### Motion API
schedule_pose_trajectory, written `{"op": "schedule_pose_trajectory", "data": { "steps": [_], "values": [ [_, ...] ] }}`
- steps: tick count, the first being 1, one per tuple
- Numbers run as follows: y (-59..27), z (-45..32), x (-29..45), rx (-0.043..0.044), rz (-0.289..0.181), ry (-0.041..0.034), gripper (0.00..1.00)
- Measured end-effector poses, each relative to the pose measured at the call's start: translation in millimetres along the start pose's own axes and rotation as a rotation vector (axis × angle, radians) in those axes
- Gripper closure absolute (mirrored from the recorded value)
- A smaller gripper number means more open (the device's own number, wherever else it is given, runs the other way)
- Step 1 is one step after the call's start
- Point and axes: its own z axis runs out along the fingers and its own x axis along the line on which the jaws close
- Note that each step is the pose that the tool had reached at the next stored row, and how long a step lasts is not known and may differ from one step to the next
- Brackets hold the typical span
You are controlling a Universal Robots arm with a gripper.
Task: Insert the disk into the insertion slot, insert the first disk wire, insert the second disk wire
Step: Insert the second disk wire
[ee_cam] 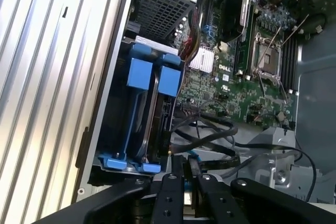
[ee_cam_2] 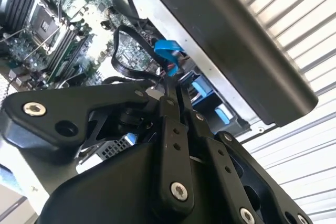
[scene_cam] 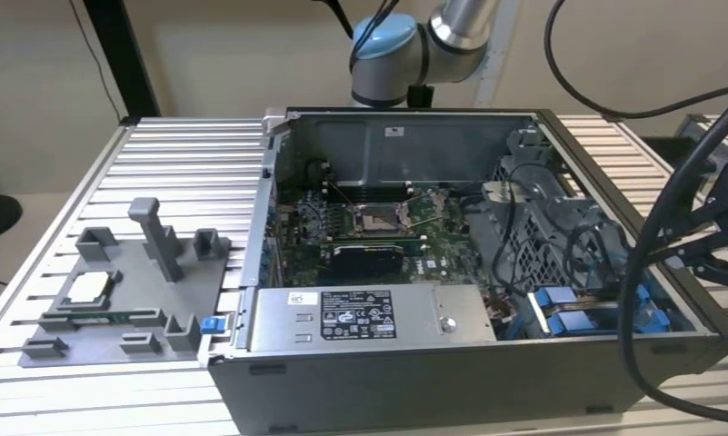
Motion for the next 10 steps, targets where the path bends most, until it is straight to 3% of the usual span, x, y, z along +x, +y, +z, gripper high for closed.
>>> {"op": "schedule_pose_trajectory", "data": {
  "steps": [4,10],
  "values": [
    [9.9,-5.2,-4.4,0.0006,0.001,-0.002,1.0],
    [32.7,-1.1,-8.4,0.0008,0.001,-0.0017,1.0]
  ]
}}
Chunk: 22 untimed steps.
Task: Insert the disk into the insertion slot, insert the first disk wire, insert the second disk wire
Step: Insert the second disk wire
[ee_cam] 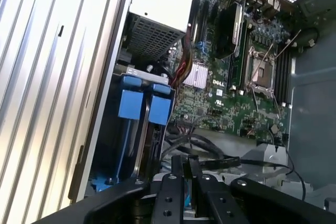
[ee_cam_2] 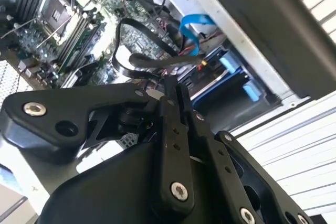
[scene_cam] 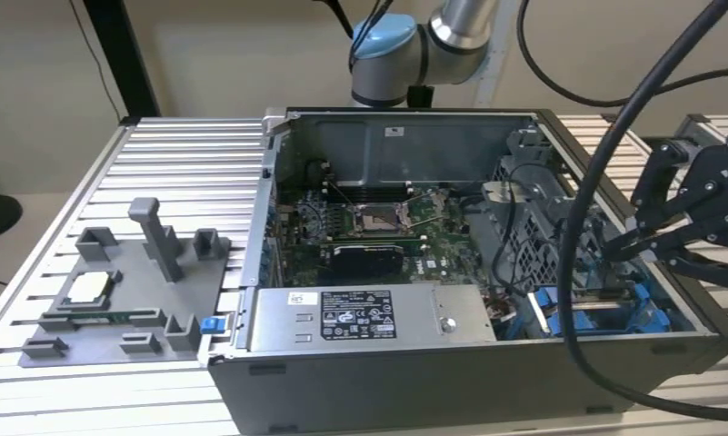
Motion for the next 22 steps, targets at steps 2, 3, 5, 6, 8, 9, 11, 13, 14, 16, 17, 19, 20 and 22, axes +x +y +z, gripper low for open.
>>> {"op": "schedule_pose_trajectory", "data": {
  "steps": [2,3,5,6,8,9,11,13,14,16,17,19,20,22],
  "values": [
    [8.9,2.2,-1.3,0.0006,0.0,0.0018,1.0],
    [12.7,3.2,-1.8,0.0024,0.0,0.0051,1.0],
    [19.5,5.0,-2.5,0.0095,-0.001,0.0167,1.0],
    [22.0,5.5,-2.7,0.0147,-0.001,0.0242,1.0],
    [25.5,6.4,-3.1,0.0304,-0.004,0.0457,1.0],
    [27.2,6.7,-3.2,0.0401,-0.005,0.0589,1.0],
    [30.4,7.5,-3.6,0.0612,-0.009,0.0851,1.0],
    [32.4,8.0,-3.9,0.0842,-0.012,0.1156,1.0],
    [33.0,8.2,-4.0,0.0974,-0.014,0.1317,1.0],
    [34.0,8.5,-4.1,0.125,-0.019,0.1595,1.0],
    [34.3,9.0,-4.0,0.1322,-0.019,0.1665,1.0],
    [36.1,10.8,-3.9,0.1416,-0.017,0.1747,1.0],
    [37.0,12.5,-3.7,0.1429,-0.014,0.1767,1.0],
    [36.8,15.8,-3.4,0.1441,-0.008,0.1791,1.0]
  ]
}}
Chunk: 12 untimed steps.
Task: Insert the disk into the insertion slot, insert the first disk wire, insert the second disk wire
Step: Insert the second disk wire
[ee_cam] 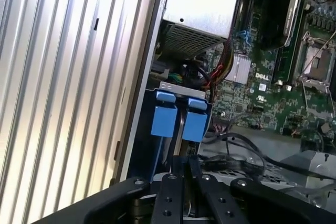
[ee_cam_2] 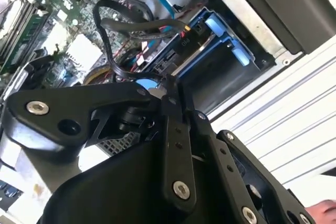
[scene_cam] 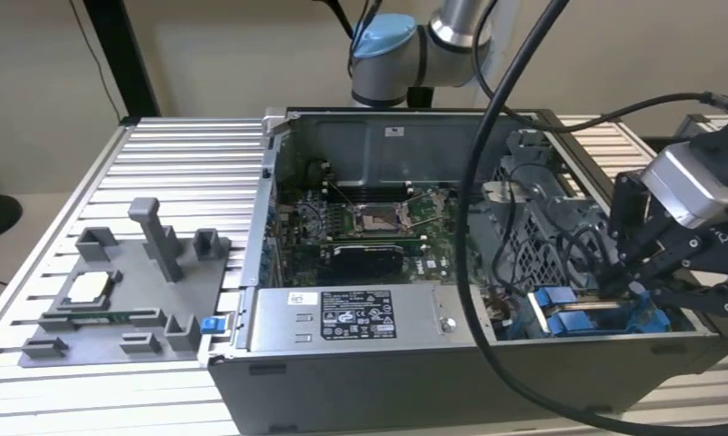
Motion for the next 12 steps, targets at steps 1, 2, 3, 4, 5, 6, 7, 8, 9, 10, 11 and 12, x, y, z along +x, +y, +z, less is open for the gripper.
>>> {"op": "schedule_pose_trajectory", "data": {
  "steps": [1,2,3,4,5,6,7,8,9,10,11,12],
  "values": [
    [-0.3,1.3,-1.3,0.0,0.001,0.0007,1.0],
    [-0.7,2.4,-3.0,0.0001,0.001,0.0012,1.0],
    [-1.1,3.8,-5.0,0.0002,0.002,0.0014,1.0],
    [-1.6,5.0,-7.2,0.0003,0.002,0.0018,1.0],
    [-2.1,6.1,-9.9,0.0001,0.002,0.0039,1.0],
    [-2.7,7.1,-12.2,-0.0006,0.002,0.008,1.0],
    [-3.1,7.8,-13.5,-0.0005,0.002,0.0123,1.0],
    [-3.4,8.5,-14.5,0.0003,0.002,0.017,1.0],
    [-3.7,9.2,-14.8,0.0018,0.003,0.0201,1.0],
    [-3.8,10.0,-14.8,0.0038,0.003,0.0218,1.0],
    [-3.8,10.9,-14.7,0.0063,0.009,0.0227,1.0],
    [-3.8,11.5,-14.6,0.0091,0.017,0.0233,1.0]
  ]
}}
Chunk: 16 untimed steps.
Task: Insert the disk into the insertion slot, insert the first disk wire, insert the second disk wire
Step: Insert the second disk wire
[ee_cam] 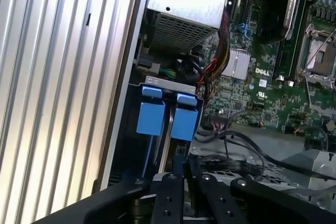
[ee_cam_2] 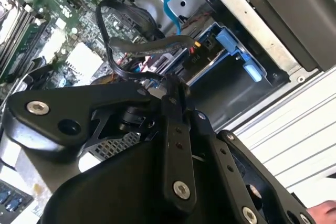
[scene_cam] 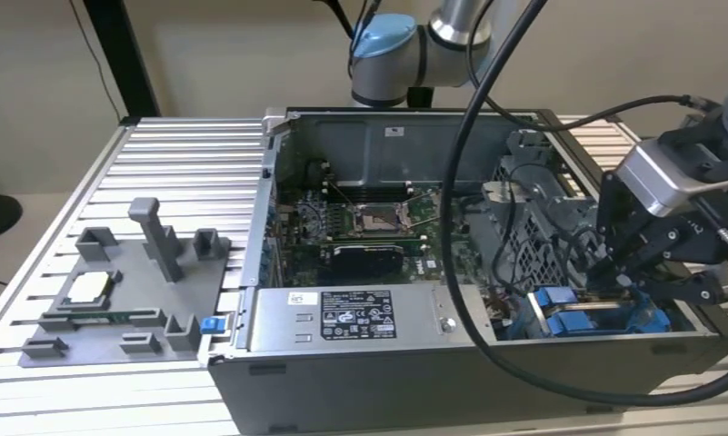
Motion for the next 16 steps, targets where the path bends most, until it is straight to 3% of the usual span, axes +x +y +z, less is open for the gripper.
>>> {"op": "schedule_pose_trajectory", "data": {
  "steps": [7,16],
  "values": [
    [-0.1,2.3,0.3,0.0196,0.073,-0.0008,1.0],
    [-0.5,3.2,-1.4,0.0272,0.11,0.0029,1.0]
  ]
}}
